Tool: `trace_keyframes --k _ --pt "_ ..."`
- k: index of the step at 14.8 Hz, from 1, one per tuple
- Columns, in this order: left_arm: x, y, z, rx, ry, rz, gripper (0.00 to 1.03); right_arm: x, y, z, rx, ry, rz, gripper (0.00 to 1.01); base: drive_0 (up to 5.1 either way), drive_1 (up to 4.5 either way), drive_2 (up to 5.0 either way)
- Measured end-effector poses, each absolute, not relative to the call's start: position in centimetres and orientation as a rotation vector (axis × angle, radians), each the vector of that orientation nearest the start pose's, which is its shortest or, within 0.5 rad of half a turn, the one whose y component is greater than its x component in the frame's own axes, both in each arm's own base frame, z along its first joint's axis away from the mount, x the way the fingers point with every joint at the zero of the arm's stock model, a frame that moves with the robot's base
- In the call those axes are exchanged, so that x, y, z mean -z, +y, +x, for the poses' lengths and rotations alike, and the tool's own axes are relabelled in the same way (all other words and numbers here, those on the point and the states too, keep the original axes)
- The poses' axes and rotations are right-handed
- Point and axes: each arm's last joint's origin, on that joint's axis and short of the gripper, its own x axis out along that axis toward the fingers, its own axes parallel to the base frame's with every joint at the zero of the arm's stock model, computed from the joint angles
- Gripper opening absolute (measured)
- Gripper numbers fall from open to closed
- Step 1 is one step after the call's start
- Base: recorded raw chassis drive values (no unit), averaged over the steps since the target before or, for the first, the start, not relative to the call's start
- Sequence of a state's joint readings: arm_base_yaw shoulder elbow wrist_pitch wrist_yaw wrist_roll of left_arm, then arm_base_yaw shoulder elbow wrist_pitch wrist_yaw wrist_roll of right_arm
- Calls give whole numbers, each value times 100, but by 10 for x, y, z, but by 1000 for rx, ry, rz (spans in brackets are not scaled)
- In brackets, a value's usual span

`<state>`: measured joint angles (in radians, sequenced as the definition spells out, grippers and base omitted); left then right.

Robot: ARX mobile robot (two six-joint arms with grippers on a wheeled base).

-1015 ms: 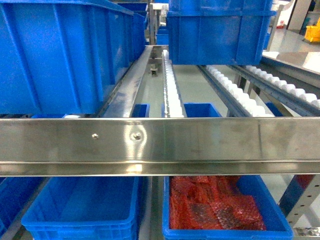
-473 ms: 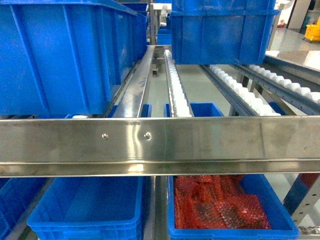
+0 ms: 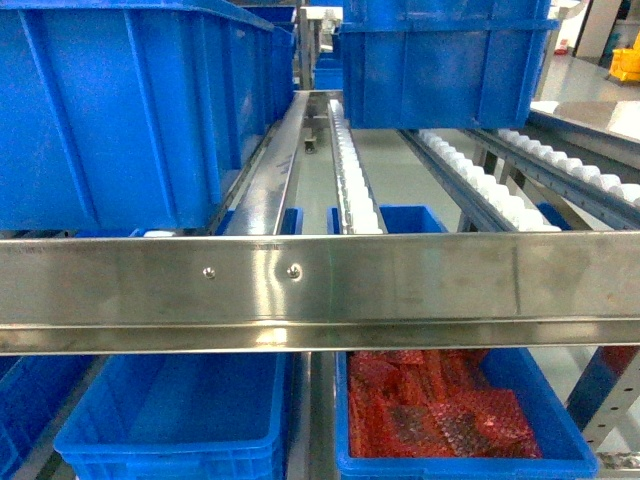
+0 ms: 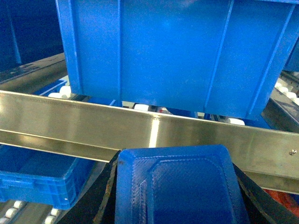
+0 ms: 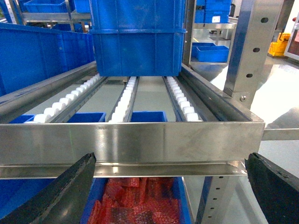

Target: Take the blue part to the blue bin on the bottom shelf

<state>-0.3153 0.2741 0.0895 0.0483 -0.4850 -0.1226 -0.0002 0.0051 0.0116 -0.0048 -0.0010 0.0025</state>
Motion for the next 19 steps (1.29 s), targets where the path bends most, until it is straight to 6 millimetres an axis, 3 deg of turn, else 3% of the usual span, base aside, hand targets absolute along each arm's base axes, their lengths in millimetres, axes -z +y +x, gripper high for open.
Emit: trace_keyframes --k 19 --pt "-176 -21 109 -177 114 -69 44 -167 0 97 0 -1 2 98 0 0 0"
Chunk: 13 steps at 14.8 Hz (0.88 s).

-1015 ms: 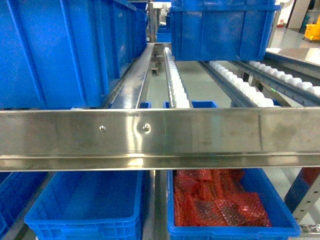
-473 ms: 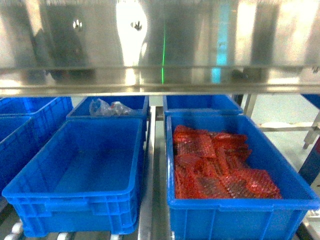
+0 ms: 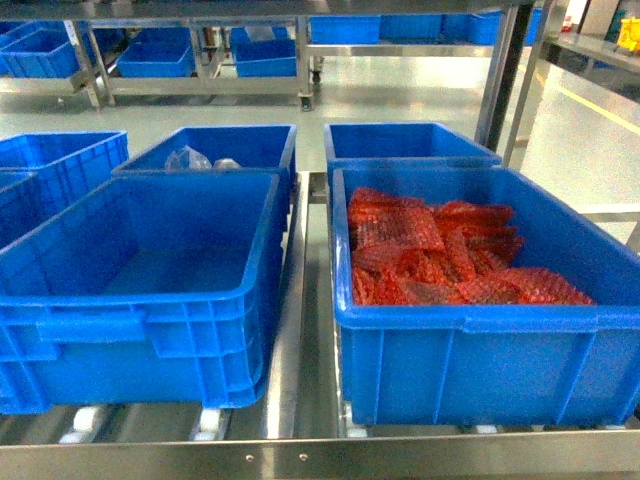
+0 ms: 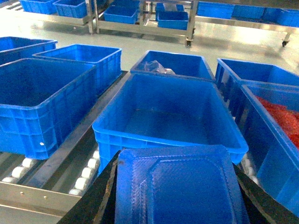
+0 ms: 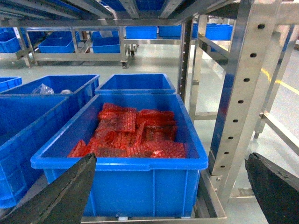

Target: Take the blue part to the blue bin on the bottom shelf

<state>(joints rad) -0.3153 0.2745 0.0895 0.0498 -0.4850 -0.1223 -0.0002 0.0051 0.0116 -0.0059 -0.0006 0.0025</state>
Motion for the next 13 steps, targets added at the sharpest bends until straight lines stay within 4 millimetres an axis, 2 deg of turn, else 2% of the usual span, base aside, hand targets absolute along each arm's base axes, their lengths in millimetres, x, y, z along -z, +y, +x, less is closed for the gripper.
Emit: trace_keyframes --k 13 --pt "-176 -21 109 -174 119 -67 44 -167 0 97 0 -1 2 98 0 0 0"
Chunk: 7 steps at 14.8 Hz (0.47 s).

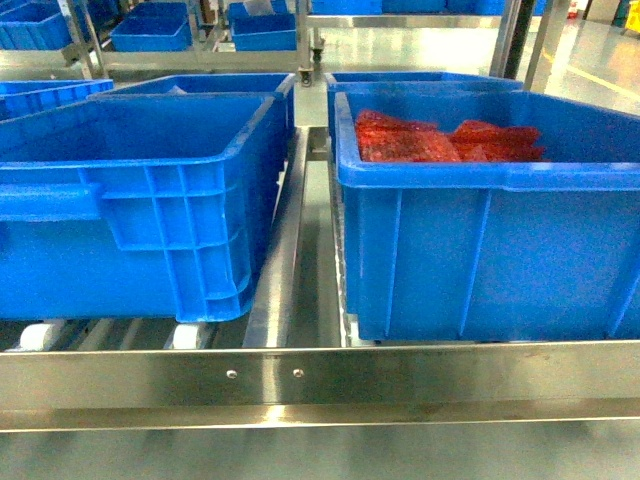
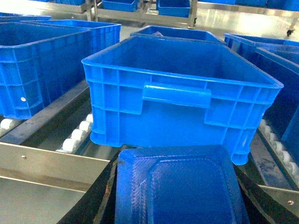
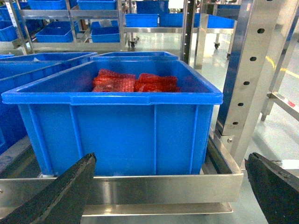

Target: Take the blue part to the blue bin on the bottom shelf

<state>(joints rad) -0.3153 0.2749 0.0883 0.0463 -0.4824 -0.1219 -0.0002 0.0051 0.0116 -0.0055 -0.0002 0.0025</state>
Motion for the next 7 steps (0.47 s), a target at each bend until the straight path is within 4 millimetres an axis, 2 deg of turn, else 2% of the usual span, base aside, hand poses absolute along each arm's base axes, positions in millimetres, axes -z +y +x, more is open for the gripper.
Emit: trace_keyframes --k 3,7 --pt "-176 -21 109 -174 119 -67 44 -167 0 97 0 -1 2 98 0 0 0" --pt "-176 -21 109 -174 115 -69 44 -167 0 97 0 -2 2 98 -2 407 -411"
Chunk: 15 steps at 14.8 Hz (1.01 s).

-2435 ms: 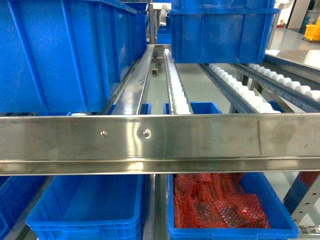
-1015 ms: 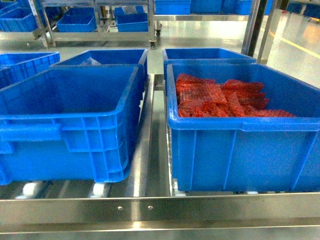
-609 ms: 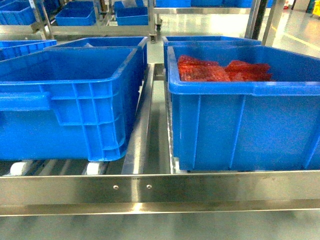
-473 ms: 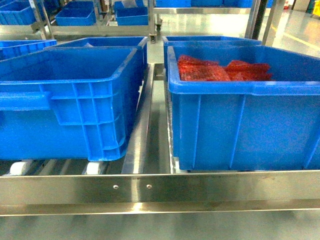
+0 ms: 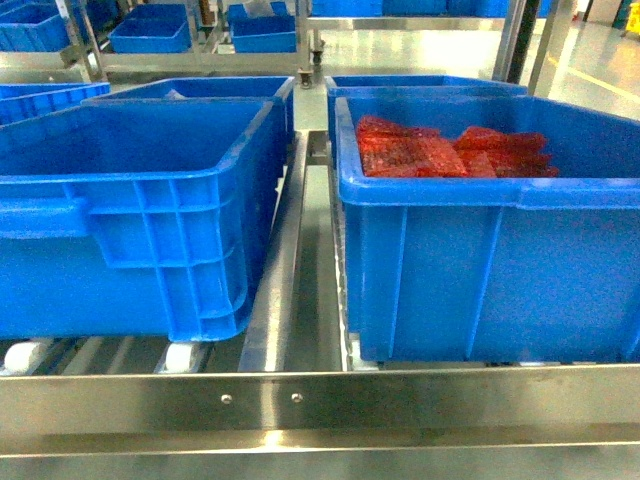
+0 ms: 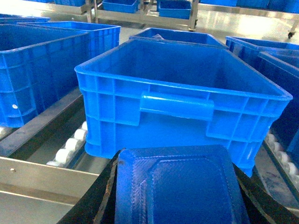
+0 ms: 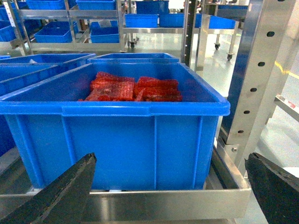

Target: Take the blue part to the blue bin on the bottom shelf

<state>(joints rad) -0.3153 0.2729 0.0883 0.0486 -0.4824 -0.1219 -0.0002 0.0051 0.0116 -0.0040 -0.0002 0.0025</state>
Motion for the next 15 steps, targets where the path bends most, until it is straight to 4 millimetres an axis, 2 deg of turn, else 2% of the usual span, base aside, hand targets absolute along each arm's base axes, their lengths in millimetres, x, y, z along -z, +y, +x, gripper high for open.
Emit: trace_keyframes --k 10,12,15 --pt "-178 -21 109 -180 102 -71 44 -167 0 97 0 -4 2 98 -6 403 -415" --pt "-182 -21 109 -175 89 -64 44 -167 0 97 0 -1 2 98 1 138 -137" --pt "-176 -21 109 -172 116 -53 44 -167 0 97 0 -2 2 98 0 0 0"
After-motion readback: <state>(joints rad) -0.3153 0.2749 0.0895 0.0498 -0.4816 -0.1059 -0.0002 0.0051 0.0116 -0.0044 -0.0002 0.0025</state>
